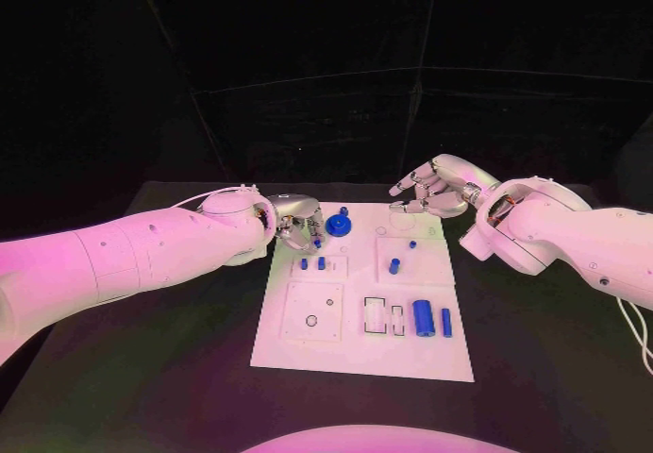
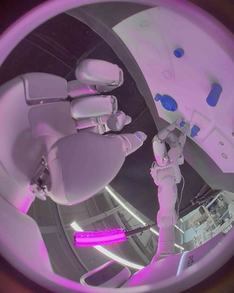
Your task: Assemble the parts on the task board
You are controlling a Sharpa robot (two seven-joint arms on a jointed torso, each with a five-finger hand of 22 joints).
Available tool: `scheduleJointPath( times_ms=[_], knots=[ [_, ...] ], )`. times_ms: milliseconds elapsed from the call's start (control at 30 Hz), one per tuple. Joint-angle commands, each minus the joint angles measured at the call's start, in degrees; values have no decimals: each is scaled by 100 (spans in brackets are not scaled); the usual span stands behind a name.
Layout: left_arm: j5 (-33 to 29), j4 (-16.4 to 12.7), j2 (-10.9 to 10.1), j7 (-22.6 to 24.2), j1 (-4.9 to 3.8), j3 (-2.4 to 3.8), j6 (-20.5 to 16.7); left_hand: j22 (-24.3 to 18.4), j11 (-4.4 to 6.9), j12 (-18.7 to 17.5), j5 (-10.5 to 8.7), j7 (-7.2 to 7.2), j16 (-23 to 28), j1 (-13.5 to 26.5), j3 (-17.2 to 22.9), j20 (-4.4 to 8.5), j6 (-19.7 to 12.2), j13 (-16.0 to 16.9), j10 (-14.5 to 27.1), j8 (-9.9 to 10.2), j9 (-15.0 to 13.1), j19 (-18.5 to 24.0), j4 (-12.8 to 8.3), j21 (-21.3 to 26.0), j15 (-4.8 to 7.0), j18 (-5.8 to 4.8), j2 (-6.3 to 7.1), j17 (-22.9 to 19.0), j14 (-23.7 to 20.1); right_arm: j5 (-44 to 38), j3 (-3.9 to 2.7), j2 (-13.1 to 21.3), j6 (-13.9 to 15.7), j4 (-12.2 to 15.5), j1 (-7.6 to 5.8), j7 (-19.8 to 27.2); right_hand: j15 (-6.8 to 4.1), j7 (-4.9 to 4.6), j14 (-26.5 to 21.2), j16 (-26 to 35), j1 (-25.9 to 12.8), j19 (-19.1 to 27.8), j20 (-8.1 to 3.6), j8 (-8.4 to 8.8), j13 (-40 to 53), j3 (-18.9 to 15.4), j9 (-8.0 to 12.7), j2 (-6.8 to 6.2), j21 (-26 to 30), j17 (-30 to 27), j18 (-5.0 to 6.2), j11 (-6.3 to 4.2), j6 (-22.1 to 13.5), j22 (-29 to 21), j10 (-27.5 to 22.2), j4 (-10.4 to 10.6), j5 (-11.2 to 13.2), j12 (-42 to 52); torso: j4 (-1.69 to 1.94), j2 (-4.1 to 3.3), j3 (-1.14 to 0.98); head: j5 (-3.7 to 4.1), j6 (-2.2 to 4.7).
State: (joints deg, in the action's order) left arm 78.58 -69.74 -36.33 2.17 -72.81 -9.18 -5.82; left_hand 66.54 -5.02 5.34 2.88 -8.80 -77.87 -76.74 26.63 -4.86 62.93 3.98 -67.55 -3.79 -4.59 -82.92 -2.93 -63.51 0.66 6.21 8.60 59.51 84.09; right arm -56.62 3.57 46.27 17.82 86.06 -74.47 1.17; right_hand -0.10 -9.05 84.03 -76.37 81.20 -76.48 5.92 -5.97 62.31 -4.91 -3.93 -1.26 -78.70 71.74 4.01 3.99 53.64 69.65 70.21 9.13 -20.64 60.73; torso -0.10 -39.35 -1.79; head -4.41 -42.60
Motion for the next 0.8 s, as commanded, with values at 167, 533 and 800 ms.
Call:
scheduleJointPath(
  times_ms=[167, 533, 800],
  knots=[
    [-71, -20, -21, 19, -6, 3, -78, -56, -10, -120, 10, 10, 4, 125, -130, -55, -344, -13, 160, 38, 84, 10, 12, 88, -65, -30, 95, -50, 59, -100, -3, 16, 11, -7, -11, -76, -35, 8, 191, 59, 10, 76, -1, -26, -102, -29, -3, 31, 62, -42, 76, -9, 9, -41, -115, 24, -14, -115, 1, -1, 2, 7, 8],
    [-424, -128, -309, 61, -6, 13, -411, -568, -143, -174, 15, -70, -3, -58, -582, -141, -964, -40, 1061, 19, 89, 117, -62, 715, -157, 78, -2, -168, 40, -1235, -3, 82, -470, -140, -11, -632, -55, 29, -47, 1269, 622, 635, -37, -114, -2897, 163, 0, 9, 834, -1270, 276, -16, 247, -1076, -1056, 51, 203, -3154, 13, -1, 4, 65, 49],
    [-2563, -338, -666, 604, -12, 19, -1057, -823, -85, 183, 25, -91, -26, -6, -629, -130, -599, 60, 451, -150, 35, 200, 28, 1038, -125, 137, -186, -155, 25, -2711, 1, 109, -710, -200, -1, -950, -57, 63, 27, 1338, 856, 511, -44, -77, -3873, 309, 11, -64, 846, -1301, 261, -6, 471, -1041, -956, 111, 441, -4091, -4, -2, -5, 157, 100]
  ],
)
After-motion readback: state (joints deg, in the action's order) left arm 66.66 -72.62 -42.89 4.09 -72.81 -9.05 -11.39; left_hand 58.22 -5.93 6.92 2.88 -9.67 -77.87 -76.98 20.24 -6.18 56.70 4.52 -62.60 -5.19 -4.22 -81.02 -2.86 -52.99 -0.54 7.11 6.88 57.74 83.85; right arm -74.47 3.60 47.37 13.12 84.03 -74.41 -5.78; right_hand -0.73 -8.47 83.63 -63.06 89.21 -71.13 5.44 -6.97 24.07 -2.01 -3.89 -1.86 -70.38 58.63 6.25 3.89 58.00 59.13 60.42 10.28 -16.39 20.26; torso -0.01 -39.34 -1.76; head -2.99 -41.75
